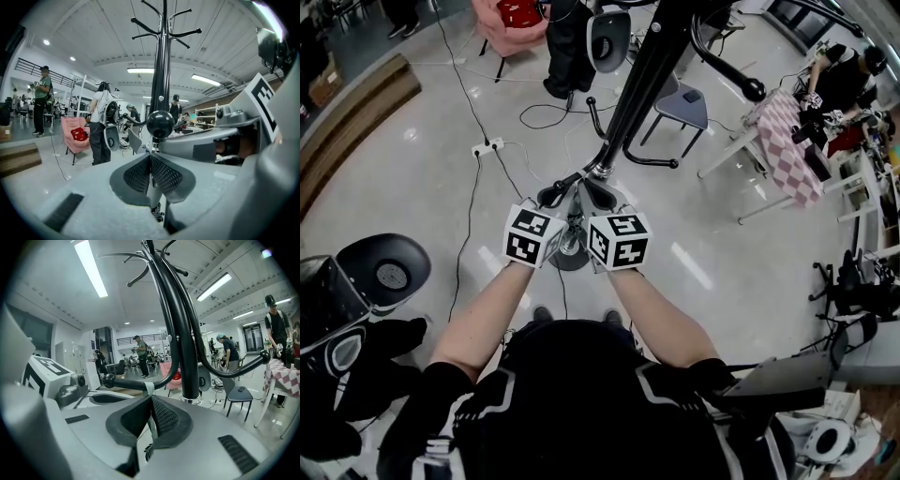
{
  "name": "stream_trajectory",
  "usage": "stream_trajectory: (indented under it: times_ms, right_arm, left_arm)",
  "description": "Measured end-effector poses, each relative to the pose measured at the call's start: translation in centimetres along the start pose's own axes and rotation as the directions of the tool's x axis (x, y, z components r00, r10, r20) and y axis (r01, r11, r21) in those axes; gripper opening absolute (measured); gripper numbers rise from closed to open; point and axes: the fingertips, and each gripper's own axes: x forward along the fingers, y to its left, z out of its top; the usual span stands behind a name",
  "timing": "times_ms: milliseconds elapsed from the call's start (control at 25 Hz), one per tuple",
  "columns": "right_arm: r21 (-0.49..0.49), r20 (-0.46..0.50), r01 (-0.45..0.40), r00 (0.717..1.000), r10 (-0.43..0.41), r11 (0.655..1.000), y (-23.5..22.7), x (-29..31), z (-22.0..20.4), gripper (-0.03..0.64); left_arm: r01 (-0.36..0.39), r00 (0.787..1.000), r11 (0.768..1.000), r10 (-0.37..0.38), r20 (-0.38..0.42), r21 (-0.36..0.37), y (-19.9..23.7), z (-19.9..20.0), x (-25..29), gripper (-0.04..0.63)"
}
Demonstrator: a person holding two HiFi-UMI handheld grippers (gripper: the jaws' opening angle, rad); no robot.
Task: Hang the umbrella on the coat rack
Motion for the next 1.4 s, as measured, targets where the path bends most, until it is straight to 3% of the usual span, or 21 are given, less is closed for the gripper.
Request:
stream_trajectory:
  times_ms: [600,1160,1400]
  right_arm:
    - [-0.086,-0.014,-0.054,0.999,0.053,0.995,0.2,-0.6,-1.2,0.009]
    - [-0.114,-0.022,-0.107,0.994,0.105,0.988,0.4,-3.3,-0.1,0.009]
    - [-0.138,0.025,-0.145,0.988,0.15,0.98,0.7,-5.2,1.9,0.009]
  left_arm:
    - [-0.061,0.998,0.998,0.061,-0.011,0.001,0.3,-0.8,-0.1,0.014]
    - [-0.158,0.985,0.977,0.166,0.045,-0.145,1.0,-0.8,-4.7,0.014]
    - [-0.164,0.981,0.975,0.178,0.083,-0.149,0.2,0.1,-6.6,0.012]
